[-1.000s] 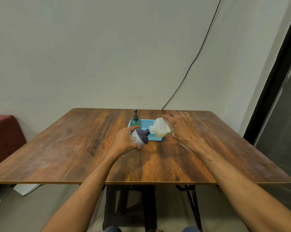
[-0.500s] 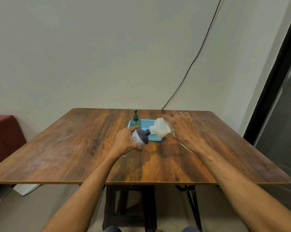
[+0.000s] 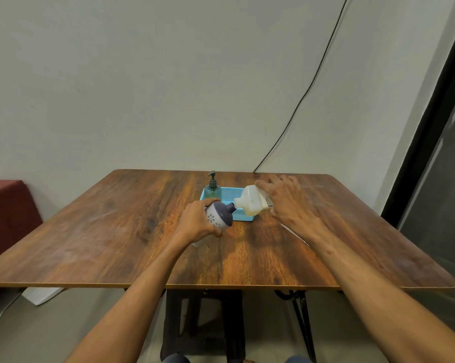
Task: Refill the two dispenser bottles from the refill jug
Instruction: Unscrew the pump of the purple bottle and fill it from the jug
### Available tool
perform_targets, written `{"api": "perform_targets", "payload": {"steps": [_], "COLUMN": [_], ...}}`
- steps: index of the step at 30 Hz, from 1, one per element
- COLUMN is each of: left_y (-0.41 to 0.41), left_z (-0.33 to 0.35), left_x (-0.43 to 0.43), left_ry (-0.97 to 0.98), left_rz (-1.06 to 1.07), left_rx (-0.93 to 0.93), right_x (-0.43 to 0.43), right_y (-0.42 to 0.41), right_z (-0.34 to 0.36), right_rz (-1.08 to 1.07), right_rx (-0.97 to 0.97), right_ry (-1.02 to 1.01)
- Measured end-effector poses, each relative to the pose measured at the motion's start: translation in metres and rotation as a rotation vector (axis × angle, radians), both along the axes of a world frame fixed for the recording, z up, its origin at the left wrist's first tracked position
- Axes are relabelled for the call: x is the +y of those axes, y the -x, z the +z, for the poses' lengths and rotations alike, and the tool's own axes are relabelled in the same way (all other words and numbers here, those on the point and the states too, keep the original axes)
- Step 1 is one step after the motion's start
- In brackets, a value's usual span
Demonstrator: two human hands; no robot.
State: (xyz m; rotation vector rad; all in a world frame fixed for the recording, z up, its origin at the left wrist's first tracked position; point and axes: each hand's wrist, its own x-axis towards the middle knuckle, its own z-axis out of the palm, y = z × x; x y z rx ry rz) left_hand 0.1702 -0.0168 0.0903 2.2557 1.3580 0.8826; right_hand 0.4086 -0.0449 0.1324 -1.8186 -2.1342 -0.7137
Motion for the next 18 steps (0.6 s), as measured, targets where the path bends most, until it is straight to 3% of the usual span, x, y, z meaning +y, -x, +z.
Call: {"api": "perform_targets", "payload": {"steps": [18], "left_y": [0.0004], "left_z": [-0.0005], "left_x": [0.0019], "left_ry": [-0.005], "left_rz": [-0.001], "left_rx": [0.002], "right_x": [0.0041], "right_y": [0.0014], "right_z": [-0.0046], "right_rz": [-0.020], "right_rx": [0.007], "right_ry": [-0.030]}}
